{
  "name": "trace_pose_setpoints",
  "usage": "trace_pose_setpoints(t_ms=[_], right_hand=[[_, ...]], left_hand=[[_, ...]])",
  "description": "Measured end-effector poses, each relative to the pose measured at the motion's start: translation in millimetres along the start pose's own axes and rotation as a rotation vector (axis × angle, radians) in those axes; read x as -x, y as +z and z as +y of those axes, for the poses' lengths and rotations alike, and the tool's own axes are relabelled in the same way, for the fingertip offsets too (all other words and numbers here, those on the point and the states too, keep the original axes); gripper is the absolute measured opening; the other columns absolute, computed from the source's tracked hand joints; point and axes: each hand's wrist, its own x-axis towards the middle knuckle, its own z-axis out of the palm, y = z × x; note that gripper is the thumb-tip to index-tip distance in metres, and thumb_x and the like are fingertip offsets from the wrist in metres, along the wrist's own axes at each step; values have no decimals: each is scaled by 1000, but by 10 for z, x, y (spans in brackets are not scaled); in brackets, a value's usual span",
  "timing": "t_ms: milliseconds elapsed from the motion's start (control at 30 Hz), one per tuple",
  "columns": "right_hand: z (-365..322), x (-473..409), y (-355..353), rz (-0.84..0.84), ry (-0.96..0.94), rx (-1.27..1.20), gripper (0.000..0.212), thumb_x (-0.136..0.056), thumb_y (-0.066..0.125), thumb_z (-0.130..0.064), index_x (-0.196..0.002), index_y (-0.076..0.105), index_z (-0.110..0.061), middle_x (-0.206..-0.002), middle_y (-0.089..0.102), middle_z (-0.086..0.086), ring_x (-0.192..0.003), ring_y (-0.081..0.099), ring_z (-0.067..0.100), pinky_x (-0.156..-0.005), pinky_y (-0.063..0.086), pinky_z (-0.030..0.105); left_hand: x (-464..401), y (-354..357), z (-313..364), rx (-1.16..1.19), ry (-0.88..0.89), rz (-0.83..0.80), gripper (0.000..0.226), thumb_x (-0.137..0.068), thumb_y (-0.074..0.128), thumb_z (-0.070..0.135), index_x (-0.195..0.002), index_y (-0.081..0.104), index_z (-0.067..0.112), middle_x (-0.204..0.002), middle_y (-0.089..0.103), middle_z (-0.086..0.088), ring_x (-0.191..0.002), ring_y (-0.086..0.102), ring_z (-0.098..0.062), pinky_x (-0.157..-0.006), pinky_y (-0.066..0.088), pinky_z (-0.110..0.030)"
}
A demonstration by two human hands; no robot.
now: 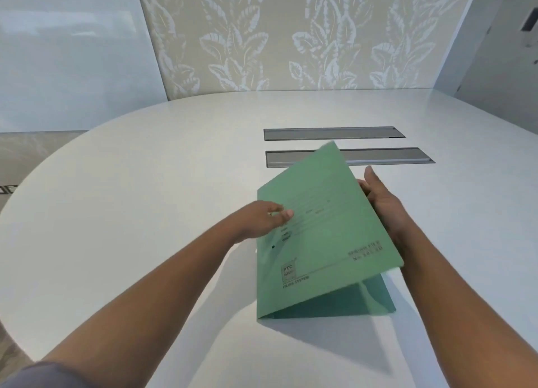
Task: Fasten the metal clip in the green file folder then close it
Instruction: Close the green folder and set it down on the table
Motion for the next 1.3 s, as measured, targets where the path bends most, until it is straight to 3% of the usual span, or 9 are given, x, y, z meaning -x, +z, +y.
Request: trace_pose_setpoints(t_ms=[133,267,433,533,667,800,933,1100,1300], right_hand=[[13,4,-280,33,-12,220,31,-95,67,-22,-118,70,-2,-115,74,23,-82,75,33,-73,63,45],[214,-79,-446,122,47,538,34,-82,80,-6,-114,69,-3,-108,78,11,-93,76,31,-92,58,52],[491,-120,-432,191,117,783,62,-56,98,-34,-106,68,-11,-107,74,7,-99,72,29,-92,57,50],[570,-191,-399,240,111,1050,78,-41,96,-53,-107,71,-19,-106,71,0,-101,65,26,-88,57,44],[570,-225,-313,255,128,1312,72,-54,91,-53,-112,67,-18,-116,56,6,-109,43,28,-90,49,43],[565,-246,-295,258,152,1345,66,-58,90,-50,-111,67,-19,-117,56,5,-112,41,28,-92,50,44],[541,-240,-253,252,164,1382,65,-58,90,-51,-110,68,-20,-115,55,5,-112,42,30,-91,50,43],[535,-217,-233,264,173,1319,65,-50,89,-52,-104,70,-21,-111,60,4,-110,48,30,-89,53,44],[475,-185,-211,206,18,1001,66,-57,97,-34,-111,60,-28,-105,67,-7,-97,65,19,-88,55,41]], left_hand=[[-88,191,-171,-191,-25,-60,75,-89,56,68,-148,50,21,-156,45,-4,-139,46,-27,-115,38,-42],[-156,300,-240,-300,-68,-7,74,-86,59,70,-147,51,28,-147,42,-5,-134,44,-32,-111,40,-45],[-145,383,-247,-273,-92,15,67,-87,69,55,-146,51,29,-145,37,-6,-135,30,-32,-110,32,-42],[-133,422,-206,-194,-115,66,67,-85,77,43,-145,52,26,-145,35,-5,-135,29,-31,-99,39,-37],[-174,435,-240,84,-185,175,79,-78,75,18,-148,40,22,-140,43,-7,-127,44,-31,-83,51,-37],[-202,335,-273,541,-292,280,70,-85,66,3,-147,34,9,-118,59,-8,-106,63,-29,-75,55,-37],[-209,298,-298,726,-313,201,25,-91,65,3,-115,61,2,-116,73,-14,-95,72,-29,-85,60,-46],[-138,413,-298,919,-256,40,63,-88,66,-9,-133,35,23,-123,65,-12,-107,66,-35,-78,61,-45],[-155,349,-387,967,-155,110,74,-91,58,-15,-140,31,33,-120,67,-15,-103,69,-41,-81,61,-56]])
